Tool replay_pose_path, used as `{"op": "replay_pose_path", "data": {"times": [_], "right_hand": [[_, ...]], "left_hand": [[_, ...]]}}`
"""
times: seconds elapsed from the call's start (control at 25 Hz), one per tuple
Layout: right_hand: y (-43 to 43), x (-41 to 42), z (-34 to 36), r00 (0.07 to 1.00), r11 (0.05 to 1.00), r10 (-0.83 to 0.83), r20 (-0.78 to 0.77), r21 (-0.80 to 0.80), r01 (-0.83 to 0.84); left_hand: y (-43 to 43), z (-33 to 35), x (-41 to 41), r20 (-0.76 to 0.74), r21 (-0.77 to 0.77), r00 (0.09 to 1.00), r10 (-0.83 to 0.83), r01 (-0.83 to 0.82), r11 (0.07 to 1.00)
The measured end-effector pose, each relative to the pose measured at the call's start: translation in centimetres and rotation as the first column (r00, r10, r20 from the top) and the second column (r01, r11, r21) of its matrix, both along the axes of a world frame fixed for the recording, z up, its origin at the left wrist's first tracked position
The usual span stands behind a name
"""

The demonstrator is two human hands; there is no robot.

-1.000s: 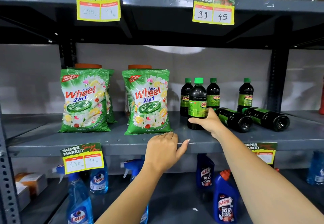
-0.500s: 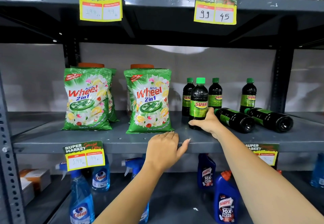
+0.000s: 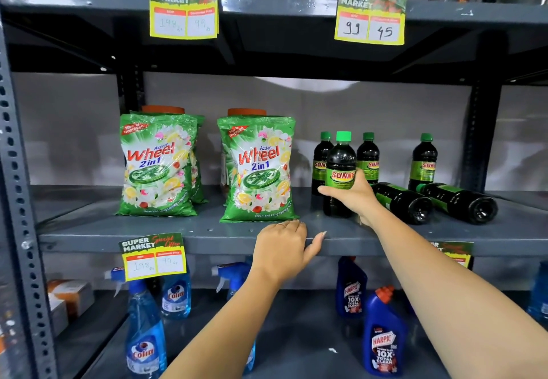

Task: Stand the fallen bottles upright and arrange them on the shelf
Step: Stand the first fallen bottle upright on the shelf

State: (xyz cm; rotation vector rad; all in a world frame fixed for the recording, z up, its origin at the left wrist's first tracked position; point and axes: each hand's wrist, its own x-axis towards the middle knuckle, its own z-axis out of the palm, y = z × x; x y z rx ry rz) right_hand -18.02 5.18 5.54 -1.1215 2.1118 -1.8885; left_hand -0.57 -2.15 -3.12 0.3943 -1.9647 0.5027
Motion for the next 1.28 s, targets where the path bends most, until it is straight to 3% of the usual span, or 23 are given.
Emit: {"op": "replay_pose_path", "data": {"times": [0.64,0.8,0.88,0.96,1.04,1.08,1.16,1.28], "right_hand": [[5.0,4.7,-2.1,0.976,0.995,-0.104,-0.190,-0.013,0.103],[5.4,5.1,-2.2,0.976,0.998,-0.062,-0.207,-0.015,0.060],[6.2,4.6,-1.4,0.987,0.990,-0.063,-0.149,-0.136,0.042],[7.6,3.1,0.2,0.981,0.915,-0.178,-0.082,-0.381,0.135],[9.3,0.3,1.9,0.935,0.827,-0.344,-0.090,-0.501,0.257],[9.9,-1.3,2.5,0.901,0.818,-0.415,-0.128,-0.487,0.307],[10.4,-4.8,3.3,0.845,0.854,-0.480,-0.235,-0.346,0.389],[10.1,-9.3,3.7,0.838,0.891,-0.400,-0.372,0.055,0.450]], "left_hand": [[0.6,0.4,0.6,0.054,-0.002,0.998,-0.025,0.025,1.000],[0.7,0.5,0.7,0.089,0.063,0.996,-0.013,0.007,0.998],[1.0,0.9,0.9,0.040,0.146,0.999,-0.036,0.030,0.989],[1.5,0.9,1.4,-0.076,0.178,0.990,-0.121,0.133,0.975],[3.1,0.3,1.1,-0.219,0.017,0.941,-0.256,0.266,0.964],[4.4,-0.1,0.3,-0.235,-0.085,0.916,-0.324,0.312,0.946],[7.2,-0.7,-2.4,-0.120,-0.221,0.911,-0.396,0.364,0.905],[9.6,-0.8,-7.1,0.145,-0.180,0.925,-0.352,0.374,0.910]]}}
